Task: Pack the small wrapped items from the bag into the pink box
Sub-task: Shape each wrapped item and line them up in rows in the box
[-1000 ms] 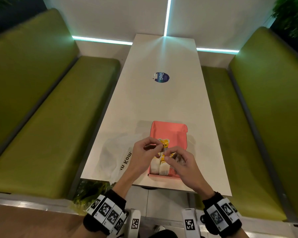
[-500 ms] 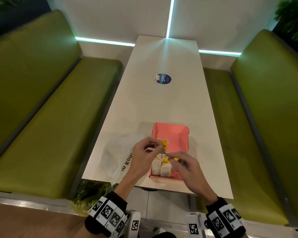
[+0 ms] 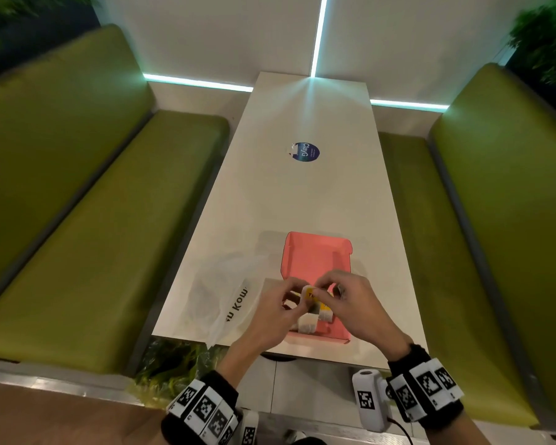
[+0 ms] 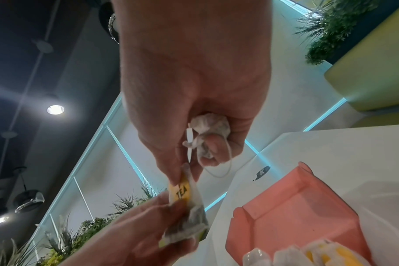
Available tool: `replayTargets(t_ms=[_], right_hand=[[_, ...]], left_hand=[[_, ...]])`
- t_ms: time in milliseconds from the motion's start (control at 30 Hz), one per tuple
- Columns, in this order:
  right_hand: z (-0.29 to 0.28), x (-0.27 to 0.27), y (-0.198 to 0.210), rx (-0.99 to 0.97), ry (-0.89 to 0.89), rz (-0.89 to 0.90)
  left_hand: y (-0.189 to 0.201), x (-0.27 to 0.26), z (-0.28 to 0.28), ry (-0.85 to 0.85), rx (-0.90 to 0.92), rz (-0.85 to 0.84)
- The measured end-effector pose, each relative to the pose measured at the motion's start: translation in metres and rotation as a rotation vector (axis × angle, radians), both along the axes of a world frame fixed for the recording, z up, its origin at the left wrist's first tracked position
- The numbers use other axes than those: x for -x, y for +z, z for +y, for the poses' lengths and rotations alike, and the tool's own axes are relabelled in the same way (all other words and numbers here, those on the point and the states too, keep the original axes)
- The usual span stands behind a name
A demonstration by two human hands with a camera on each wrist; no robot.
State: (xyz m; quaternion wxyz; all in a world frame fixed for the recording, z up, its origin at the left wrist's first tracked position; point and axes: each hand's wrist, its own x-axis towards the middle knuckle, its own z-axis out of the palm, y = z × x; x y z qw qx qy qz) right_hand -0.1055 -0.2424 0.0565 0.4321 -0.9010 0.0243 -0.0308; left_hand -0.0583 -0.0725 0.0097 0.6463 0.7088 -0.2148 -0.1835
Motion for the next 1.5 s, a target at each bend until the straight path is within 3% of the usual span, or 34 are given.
replayTargets(t_ms=[100, 533, 767, 900, 1033, 1233, 1500], right_hand=[[-0.004, -0.001, 0.006, 0.020, -0.012, -0.009], [-0.012, 0.006, 0.013, 0.066, -0.025, 0.012], [-0.016, 0.008, 0.014, 0.129, -0.001, 0.027], [-0.019, 0.006, 0.019, 0.266, 0.104, 0.102], [-0.032, 0.004, 0.017, 0.356, 0.086, 0.087], [-0.057, 0.008, -0.013, 0.439, 0.043, 0.196], [-0.059, 0.004, -0.054, 0.319, -0.057, 0.244]], left_hand=[[-0.005, 0.002, 0.001, -0.051, -0.059, 0.000], [-0.007, 0.005, -0.009, -0.036, -0.007, 0.007], [-0.005, 0.005, -0.016, -0.022, -0.039, -0.078], [-0.005, 0.004, -0.022, -0.030, -0.076, -0.108], [-0.010, 0.004, -0.025, -0.001, -0.092, -0.070], [-0.035, 0.010, -0.017, -0.097, -0.395, -0.238], [-0.057, 0.023, -0.024, -0.257, -0.671, -0.400]])
